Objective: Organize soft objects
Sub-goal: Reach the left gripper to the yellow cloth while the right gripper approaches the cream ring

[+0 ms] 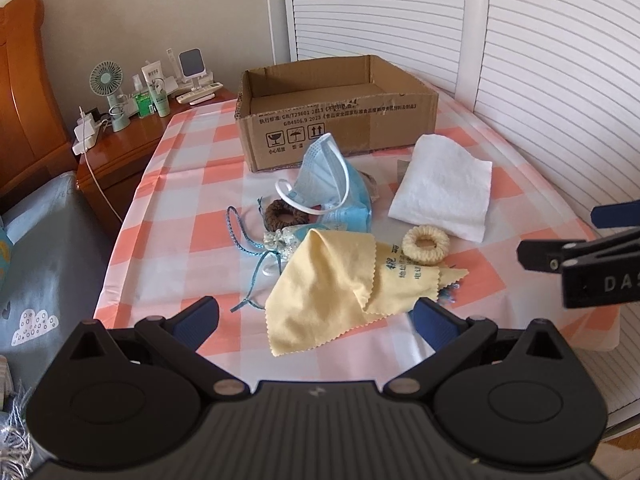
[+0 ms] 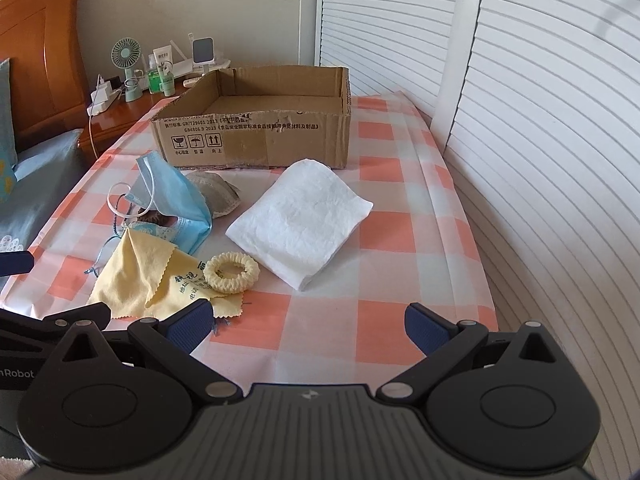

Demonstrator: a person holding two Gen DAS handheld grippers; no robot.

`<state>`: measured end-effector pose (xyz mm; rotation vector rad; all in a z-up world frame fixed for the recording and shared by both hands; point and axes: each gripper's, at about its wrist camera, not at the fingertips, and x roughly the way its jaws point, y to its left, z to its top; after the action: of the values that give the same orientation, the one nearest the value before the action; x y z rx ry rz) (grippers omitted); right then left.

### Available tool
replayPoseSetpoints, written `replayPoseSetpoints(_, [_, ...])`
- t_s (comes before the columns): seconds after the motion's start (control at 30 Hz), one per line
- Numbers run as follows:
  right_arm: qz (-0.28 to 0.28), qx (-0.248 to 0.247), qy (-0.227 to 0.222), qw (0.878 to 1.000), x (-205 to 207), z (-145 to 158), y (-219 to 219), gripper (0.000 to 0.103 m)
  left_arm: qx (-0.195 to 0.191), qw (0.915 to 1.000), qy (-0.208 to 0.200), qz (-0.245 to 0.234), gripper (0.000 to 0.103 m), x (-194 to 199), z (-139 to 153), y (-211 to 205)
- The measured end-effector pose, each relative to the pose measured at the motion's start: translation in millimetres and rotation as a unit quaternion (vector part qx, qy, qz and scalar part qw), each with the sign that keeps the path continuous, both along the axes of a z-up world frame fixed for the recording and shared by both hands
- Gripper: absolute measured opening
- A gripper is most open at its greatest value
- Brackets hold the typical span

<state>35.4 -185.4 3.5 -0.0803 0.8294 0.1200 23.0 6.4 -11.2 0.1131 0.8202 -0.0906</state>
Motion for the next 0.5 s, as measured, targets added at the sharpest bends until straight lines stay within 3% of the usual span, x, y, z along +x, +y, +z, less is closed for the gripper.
replayPoseSetpoints(0.5, [-0.002,0.012,0.026,1.000,23.1,-34.4,-28.1,0.103,-0.034,0.9943,0.083,-0.057,0.102,31.6,-52.3,9.3])
